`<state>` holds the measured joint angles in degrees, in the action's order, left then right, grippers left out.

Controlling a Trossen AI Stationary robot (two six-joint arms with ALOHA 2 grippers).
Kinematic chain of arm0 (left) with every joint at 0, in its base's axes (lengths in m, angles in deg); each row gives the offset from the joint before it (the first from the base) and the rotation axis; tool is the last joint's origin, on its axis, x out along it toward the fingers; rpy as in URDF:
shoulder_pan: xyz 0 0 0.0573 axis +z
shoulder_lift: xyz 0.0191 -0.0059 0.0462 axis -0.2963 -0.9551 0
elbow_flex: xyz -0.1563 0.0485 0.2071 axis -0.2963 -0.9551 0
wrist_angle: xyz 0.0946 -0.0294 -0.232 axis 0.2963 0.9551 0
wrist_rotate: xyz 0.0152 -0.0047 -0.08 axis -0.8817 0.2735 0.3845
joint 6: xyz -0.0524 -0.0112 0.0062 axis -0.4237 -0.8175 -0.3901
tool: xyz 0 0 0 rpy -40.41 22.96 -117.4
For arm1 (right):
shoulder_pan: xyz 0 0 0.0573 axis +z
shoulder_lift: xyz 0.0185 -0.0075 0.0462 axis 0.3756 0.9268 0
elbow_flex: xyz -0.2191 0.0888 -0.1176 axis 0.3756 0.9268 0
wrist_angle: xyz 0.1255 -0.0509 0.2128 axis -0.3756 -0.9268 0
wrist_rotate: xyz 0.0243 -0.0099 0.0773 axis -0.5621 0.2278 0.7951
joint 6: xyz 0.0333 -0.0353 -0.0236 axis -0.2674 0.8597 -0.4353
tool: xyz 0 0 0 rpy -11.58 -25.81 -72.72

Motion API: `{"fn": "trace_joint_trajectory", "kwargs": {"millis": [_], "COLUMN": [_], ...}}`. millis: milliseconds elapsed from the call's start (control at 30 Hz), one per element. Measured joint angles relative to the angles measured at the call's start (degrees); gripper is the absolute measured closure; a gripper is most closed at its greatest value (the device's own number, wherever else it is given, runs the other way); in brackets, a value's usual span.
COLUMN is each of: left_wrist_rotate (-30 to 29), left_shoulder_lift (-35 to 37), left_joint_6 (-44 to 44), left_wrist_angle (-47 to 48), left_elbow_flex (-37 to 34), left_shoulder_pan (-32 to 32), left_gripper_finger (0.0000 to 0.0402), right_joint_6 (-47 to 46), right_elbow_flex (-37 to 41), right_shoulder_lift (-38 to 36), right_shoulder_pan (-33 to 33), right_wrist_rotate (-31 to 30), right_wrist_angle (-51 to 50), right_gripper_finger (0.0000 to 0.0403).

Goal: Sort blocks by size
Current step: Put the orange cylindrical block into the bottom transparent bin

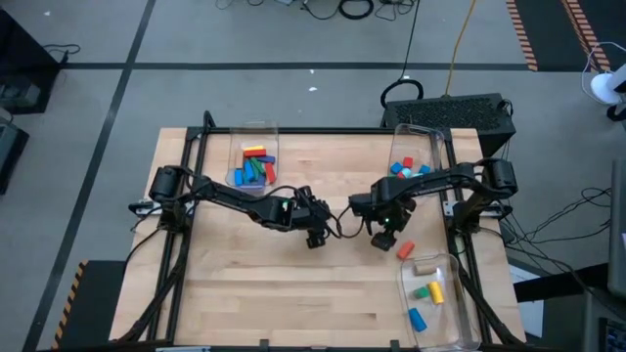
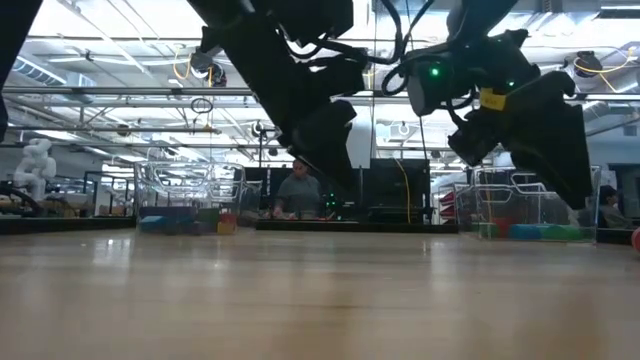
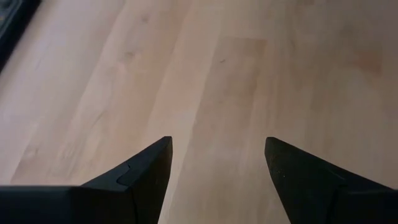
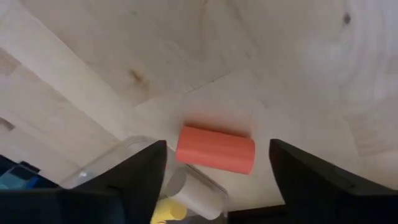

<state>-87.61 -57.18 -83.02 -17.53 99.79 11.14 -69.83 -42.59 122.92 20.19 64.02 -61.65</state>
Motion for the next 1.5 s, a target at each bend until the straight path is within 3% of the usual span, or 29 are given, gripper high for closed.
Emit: {"fn": "trace_joint_trajectory", "kwargs": {"millis": [300,900,1500], "left_wrist_rotate": [7.3,11.9,11.9], "left_shoulder_lift": [0.0,0.0,0.0], "left_joint_6": [3.3,3.2,3.2], "left_wrist_angle": [-2.5,-3.9,-3.6], "left_elbow_flex": [0.0,0.0,0.0], "left_shoulder_pan": [4.1,5.2,5.2], "left_gripper_finger": [0.0143,0.0143,0.0143], "right_joint_6": [-3.9,-14.2,-18.9], "right_elbow_flex": [2.1,9.8,11.8], "right_shoulder_lift": [0.0,0.0,0.0], "right_shoulder_pan": [-0.2,0.1,3.6], "right_wrist_rotate": [-0.3,7.5,8.7], "right_wrist_angle": [0.7,6.9,8.3], "right_gripper_finger": [0.0046,0.0044,0.0044]}}
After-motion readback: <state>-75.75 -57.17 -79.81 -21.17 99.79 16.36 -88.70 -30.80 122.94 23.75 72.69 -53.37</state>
